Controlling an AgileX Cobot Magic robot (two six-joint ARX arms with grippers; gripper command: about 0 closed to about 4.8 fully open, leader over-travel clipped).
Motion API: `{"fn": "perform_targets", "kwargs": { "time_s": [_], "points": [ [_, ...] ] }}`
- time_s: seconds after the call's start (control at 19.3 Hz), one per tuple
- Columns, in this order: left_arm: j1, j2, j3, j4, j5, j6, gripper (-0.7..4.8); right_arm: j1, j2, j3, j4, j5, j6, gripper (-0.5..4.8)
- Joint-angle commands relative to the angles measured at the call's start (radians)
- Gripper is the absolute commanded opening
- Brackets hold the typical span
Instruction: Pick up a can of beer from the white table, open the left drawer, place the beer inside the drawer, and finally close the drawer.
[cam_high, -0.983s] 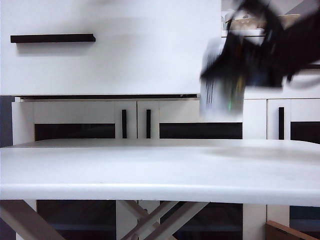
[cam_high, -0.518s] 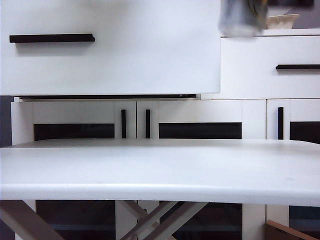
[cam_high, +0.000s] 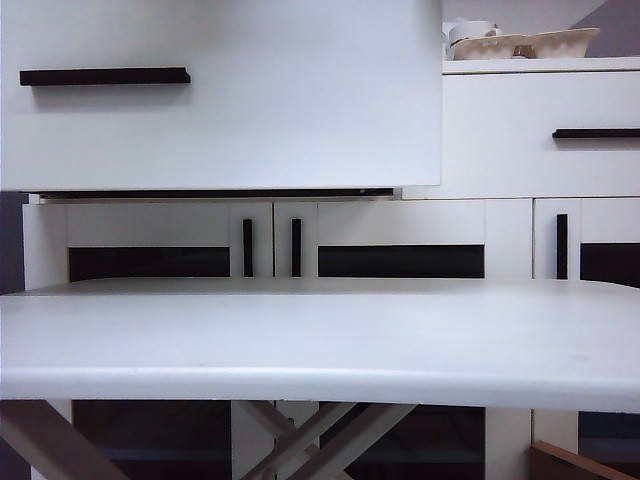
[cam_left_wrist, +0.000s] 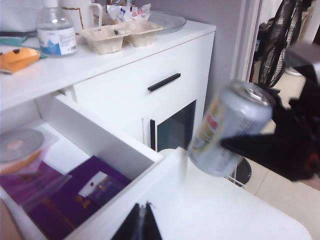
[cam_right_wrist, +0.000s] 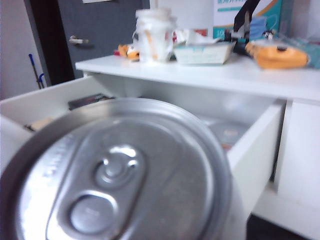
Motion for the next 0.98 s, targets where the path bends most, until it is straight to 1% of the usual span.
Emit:
{"fn": "perform_targets", "kwargs": {
  "time_s": [0.05,0.16,0.31,0.41,0.62,0.78,0.88,0.98],
  "points": [
    [-0.002,0.014,0.051,-0.008,0.024,0.013,-0.06,0.0,0.045,0.084,0.031,-0.003,0.003,2.41],
    [-0.002,0.018,0.068,-0.006,0.026,0.013,-0.06,0.0,0.084,0.145,0.024,-0.01,0.003,2.41],
    [-0.002,0.019,0.068,0.016,0.076,0.013,-0.06,0.0,0.126,0.214,-0.018,-0.011,0.003,2.41],
    [-0.002,0.019,0.073,0.012,0.074,0.012,-0.06,0.0,0.158,0.261,-0.022,-0.014,0.003,2.41],
    [-0.002,0.024,0.087,0.019,0.023,0.013,-0.06,0.0,0.219,0.354,-0.046,-0.021,0.003,2.41],
    [-0.001,0.061,0.161,-0.014,0.011,0.006,-0.06,0.0,0.276,0.427,-0.057,-0.065,0.004,2.41],
    [-0.001,0.097,0.224,-0.082,-0.003,0.006,-0.06,0.0,0.302,0.462,-0.076,-0.067,0.004,2.41],
    [-0.001,0.14,0.29,-0.148,-0.003,0.029,-0.06,0.0,0.333,0.502,-0.089,-0.066,0.003,2.41]
  ]
}}
